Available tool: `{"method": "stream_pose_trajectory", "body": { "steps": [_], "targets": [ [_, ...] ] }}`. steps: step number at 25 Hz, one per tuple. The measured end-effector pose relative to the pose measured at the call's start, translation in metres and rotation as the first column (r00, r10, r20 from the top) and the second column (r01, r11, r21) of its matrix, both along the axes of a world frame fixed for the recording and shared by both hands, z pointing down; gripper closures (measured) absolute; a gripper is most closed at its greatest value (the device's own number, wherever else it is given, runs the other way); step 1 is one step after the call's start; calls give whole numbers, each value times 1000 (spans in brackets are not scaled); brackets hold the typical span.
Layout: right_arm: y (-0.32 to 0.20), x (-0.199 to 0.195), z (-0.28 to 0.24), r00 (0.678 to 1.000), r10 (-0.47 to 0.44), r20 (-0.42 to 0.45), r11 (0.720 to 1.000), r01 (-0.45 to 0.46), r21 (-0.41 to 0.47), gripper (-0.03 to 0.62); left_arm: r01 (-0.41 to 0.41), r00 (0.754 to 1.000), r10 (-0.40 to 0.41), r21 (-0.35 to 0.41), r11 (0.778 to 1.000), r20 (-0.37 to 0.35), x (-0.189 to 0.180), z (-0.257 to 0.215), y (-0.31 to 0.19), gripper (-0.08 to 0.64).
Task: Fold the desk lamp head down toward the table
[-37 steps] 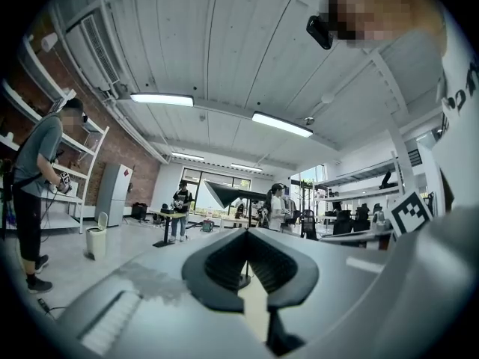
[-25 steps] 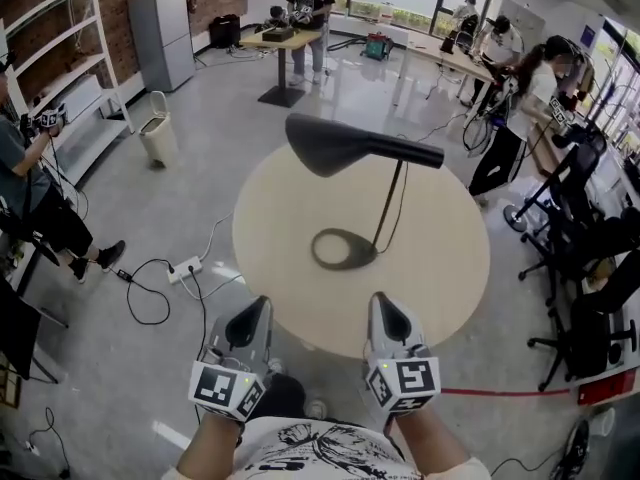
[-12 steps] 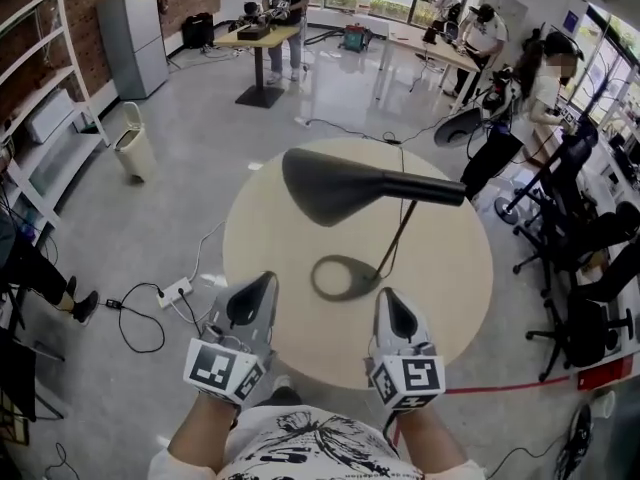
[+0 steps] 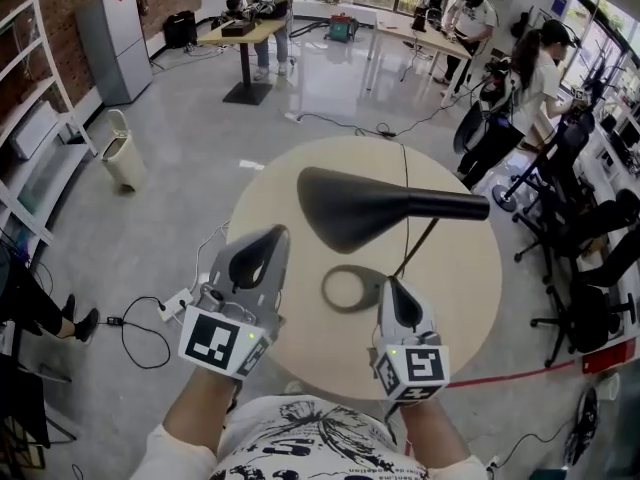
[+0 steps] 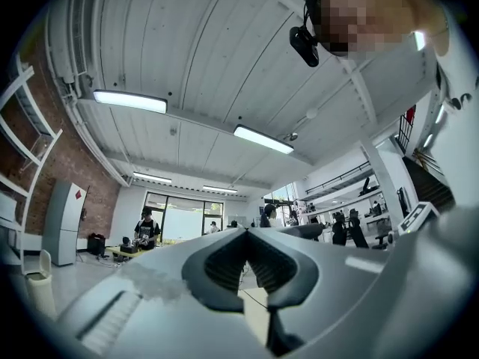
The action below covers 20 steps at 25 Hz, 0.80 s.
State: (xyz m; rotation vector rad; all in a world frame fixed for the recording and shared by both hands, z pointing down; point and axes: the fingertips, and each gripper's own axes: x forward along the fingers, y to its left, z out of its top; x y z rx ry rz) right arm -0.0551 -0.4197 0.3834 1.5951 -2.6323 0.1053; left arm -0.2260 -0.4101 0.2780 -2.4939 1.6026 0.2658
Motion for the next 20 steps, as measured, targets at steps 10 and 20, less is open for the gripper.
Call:
{"method": "stream_pose_trajectory", "body": {
  "steps": [10,20],
  "targets": [
    [-12,1,1,998,52,-26,999,-52,-10,583,-73,997,73,59,996,16,5,-33,-41,556],
    [-7,-9,13,997,72,-34,997,-74,-39,583,-115,993,114,37,993,19,8,-23,-46,557]
  ]
}}
